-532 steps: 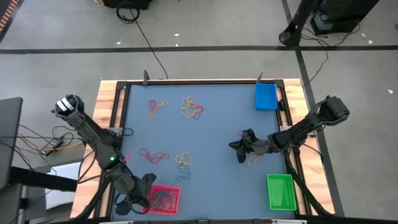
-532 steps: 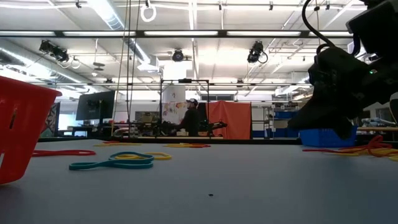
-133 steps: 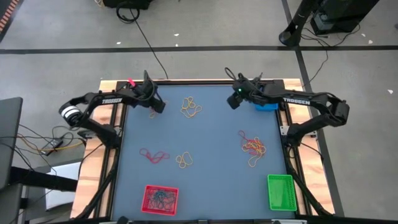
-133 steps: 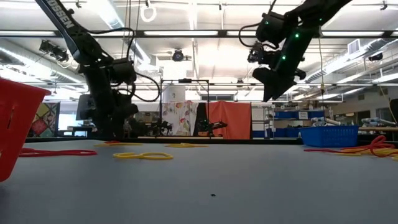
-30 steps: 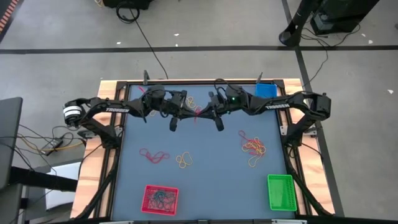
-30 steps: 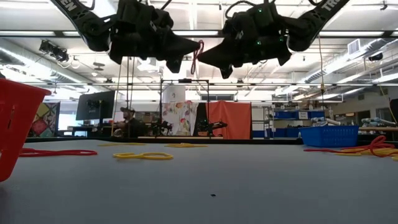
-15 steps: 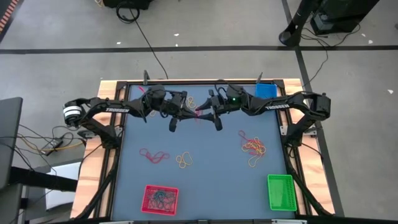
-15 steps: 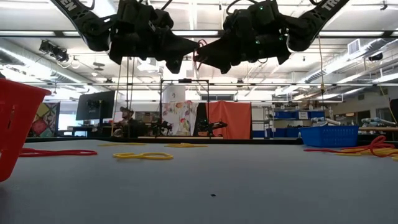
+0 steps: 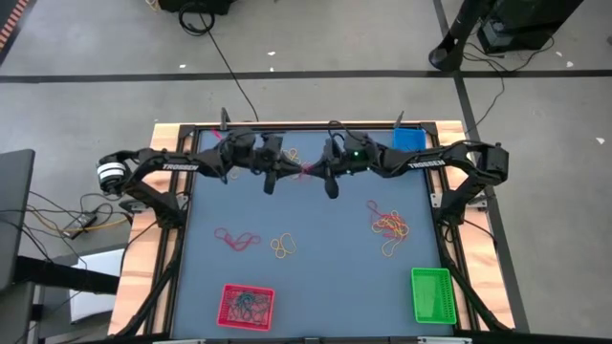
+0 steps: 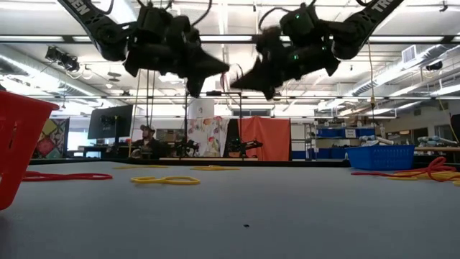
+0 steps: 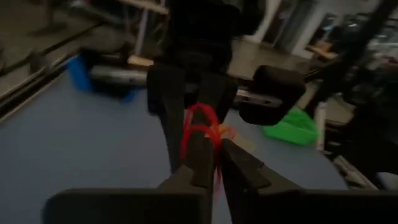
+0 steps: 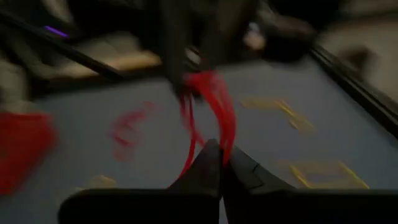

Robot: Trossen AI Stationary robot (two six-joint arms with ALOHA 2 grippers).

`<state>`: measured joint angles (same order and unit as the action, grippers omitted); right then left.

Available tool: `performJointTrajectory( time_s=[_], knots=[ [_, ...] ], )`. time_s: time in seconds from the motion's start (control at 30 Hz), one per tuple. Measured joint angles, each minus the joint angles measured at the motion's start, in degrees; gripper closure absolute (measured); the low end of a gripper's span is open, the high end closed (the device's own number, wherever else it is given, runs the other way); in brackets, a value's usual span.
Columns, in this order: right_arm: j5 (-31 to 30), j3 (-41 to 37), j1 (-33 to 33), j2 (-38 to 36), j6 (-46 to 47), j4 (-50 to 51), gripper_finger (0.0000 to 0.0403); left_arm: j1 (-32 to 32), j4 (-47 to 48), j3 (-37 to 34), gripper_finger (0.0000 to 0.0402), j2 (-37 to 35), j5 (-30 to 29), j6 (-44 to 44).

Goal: Sort rubber bands into baskets
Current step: Put the red rubber band into the blue bin

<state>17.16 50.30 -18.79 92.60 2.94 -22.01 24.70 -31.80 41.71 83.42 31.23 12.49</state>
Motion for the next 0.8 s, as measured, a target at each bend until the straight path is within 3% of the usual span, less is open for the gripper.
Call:
performJointTrajectory(
  time_s=[0.17, 0.4, 0.6, 0.8],
  knots=[
    [-17.33, 0.00, 0.88, 0.00, -0.06, 11.15, 0.0398, 1.87, 7.81, 0.00, 0.0318, 0.00, -3.50, -0.52],
    [-37.64, -0.07, 0.77, -2.23, 3.22, 27.69, 0.0400, 2.28, 19.00, -0.02, 0.0291, 0.00, -15.92, -4.04],
    [-53.06, -0.07, -0.13, -7.46, 8.21, 43.24, 0.0400, 2.24, 20.47, -0.02, 0.0291, 0.00, -16.83, -7.40],
    [-63.23, -0.07, -2.42, -13.46, 18.67, 61.02, 0.0400, 2.21, 20.50, -0.02, 0.0291, 0.00, -18.62, -13.14]
  ],
)
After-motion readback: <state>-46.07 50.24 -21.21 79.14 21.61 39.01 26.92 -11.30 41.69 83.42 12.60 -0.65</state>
